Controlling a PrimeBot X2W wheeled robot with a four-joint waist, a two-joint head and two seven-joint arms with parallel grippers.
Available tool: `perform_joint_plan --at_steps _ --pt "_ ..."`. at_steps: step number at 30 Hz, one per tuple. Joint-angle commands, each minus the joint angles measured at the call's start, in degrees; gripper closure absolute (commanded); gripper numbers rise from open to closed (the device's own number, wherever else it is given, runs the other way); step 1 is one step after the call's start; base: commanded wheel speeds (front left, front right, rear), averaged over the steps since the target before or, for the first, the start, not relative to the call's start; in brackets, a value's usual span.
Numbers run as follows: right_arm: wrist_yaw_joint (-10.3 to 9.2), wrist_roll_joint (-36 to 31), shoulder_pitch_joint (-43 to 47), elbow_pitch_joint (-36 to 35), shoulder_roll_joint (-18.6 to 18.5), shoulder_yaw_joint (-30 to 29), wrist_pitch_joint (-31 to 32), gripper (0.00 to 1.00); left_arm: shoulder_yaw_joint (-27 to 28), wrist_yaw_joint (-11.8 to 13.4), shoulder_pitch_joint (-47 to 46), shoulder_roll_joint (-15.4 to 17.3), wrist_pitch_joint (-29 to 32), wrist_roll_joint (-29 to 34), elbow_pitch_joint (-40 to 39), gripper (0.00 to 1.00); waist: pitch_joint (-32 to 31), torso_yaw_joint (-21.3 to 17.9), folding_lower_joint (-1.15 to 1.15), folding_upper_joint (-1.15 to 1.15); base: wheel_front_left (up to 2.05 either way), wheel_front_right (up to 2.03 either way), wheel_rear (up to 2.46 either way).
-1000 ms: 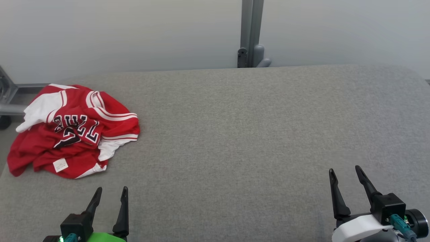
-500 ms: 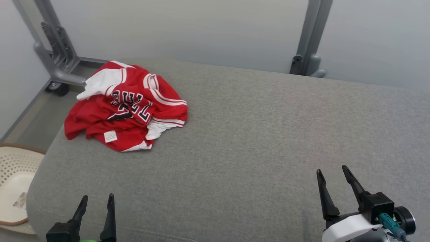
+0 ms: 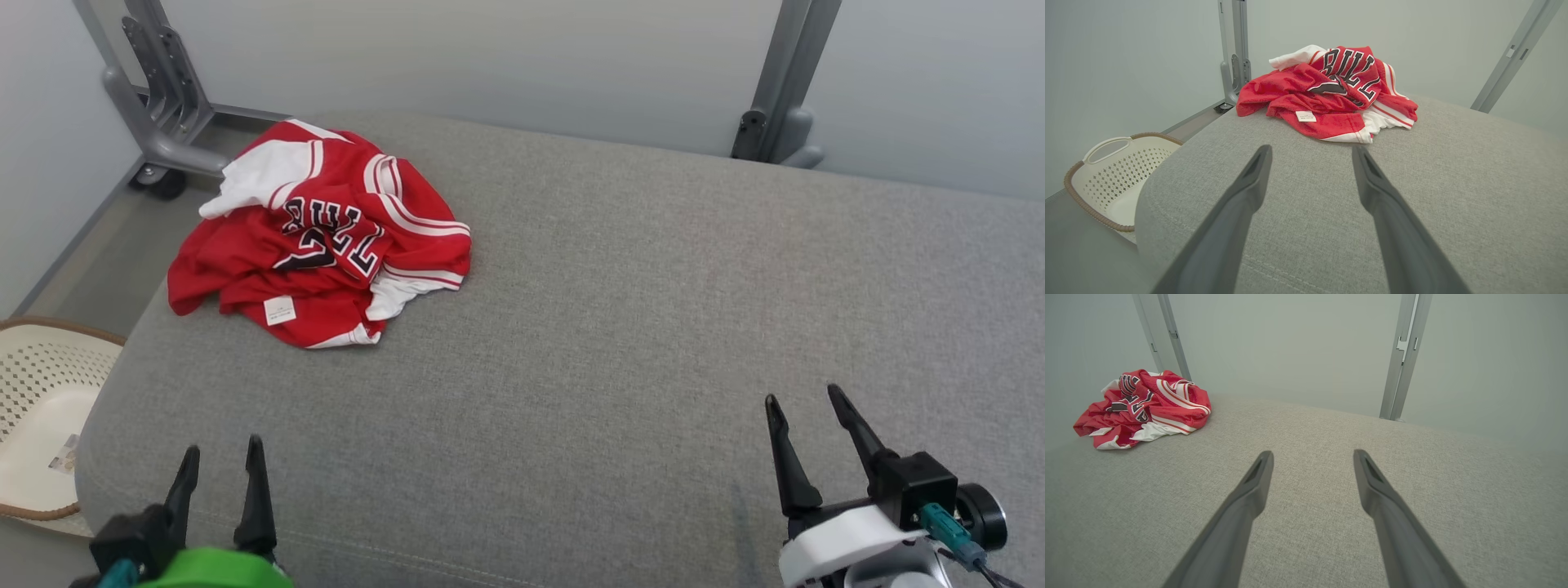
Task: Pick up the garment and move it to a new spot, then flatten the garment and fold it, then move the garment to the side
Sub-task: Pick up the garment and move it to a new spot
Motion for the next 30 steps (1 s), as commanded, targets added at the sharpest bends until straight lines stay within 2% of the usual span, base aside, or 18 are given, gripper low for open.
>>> perform_joint_plan --at_steps 1,6,11,18,22,24,28,30 --pt "0.0 -0.8 -1.9 -0.8 -0.3 -0.3 -0.2 0.0 -0.6 0.0 -3.8 -0.3 0.0 -1.4 0.6 0.0 3.9 -2.1 0.0 0.48 0.0 0.0 0.0" --pt "0.0 -2.6 -6.4 -2.9 -0.3 0.3 -0.2 0.0 -1.9 0.0 -16.5 0.6 2.6 -5.8 5.7 0.0 12.3 -5.1 0.0 0.48 0.0 0.0 0.0" --pt "0.0 -2.4 -10.2 -3.9 -0.3 1.4 -0.2 0.0 -2.9 0.0 -29.0 3.0 11.5 -10.4 10.7 0.0 19.5 -8.1 0.0 0.48 0.0 0.0 0.0" --pt "0.0 -1.1 -12.3 -3.5 -0.2 2.5 -0.2 0.0 -1.3 0.5 -39.8 6.3 20.1 -14.7 17.4 0.0 23.1 -11.7 0.0 0.48 0.0 0.0 0.0" --pt "0.0 -0.5 -13.1 -3.5 -0.2 3.0 -0.2 0.0 0.0 2.0 -44.2 7.6 22.9 -15.8 21.7 0.0 23.4 -13.6 0.0 0.48 0.0 0.0 0.0" --pt "0.0 -0.5 -13.4 -3.5 -0.2 3.2 -0.2 0.0 0.7 3.7 -45.8 8.5 24.0 -16.0 24.0 0.0 23.3 -14.3 0.0 0.48 0.0 0.0 0.0" --pt "0.0 -0.3 -13.7 -3.3 -0.2 3.7 -0.2 0.0 1.5 7.2 -48.4 9.4 23.3 -15.2 27.9 0.0 23.1 -15.2 0.0 0.48 0.0 0.0 0.0" --pt "-0.01 -0.3 -13.6 -3.3 -0.2 4.0 -0.2 0.0 1.6 8.1 -49.2 9.9 22.6 -14.9 29.6 0.0 22.8 -15.5 0.0 0.48 0.0 0.0 0.0"
